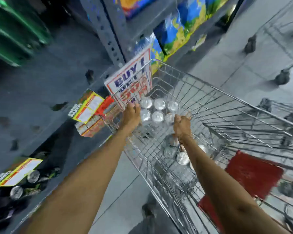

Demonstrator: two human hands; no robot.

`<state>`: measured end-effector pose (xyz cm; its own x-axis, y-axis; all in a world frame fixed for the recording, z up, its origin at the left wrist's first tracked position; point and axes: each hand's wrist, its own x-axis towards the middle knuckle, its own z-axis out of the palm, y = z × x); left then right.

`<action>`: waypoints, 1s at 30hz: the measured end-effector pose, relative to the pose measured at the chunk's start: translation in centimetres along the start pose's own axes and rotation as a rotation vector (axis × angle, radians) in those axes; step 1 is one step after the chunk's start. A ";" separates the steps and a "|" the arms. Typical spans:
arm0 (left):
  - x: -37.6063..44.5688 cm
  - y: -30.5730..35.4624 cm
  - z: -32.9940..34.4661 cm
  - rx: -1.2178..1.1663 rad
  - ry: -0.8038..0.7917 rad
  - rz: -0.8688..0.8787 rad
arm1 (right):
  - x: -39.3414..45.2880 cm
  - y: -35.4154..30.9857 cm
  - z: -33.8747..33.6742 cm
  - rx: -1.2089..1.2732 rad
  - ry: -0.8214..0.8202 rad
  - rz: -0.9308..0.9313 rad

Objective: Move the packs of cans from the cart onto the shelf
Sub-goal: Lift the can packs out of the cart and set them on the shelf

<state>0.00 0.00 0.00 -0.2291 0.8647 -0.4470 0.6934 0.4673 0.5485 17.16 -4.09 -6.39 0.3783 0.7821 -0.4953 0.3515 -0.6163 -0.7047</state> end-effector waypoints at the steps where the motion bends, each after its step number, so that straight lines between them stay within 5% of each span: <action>1: 0.8 0.2 0.3 -0.017 -0.043 -0.048 | 0.4 -0.6 -0.2 0.021 -0.024 0.027; 8: 4.1 -0.2 4.2 -0.139 -0.055 -0.300 | 2.5 0.1 1.6 0.312 -0.099 0.094; 13: 4.0 -0.4 5.6 -0.302 0.013 -0.175 | 2.6 0.7 2.0 0.369 -0.076 0.106; 30: -2.9 2.3 -0.6 -0.320 0.164 -0.019 | -1.8 -5.3 -3.3 0.237 0.153 0.071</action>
<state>1.87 -1.37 2.95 -0.3644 0.8614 -0.3540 0.4447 0.4949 0.7465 17.47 -2.52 -0.08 0.5264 0.7032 -0.4780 0.1164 -0.6165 -0.7787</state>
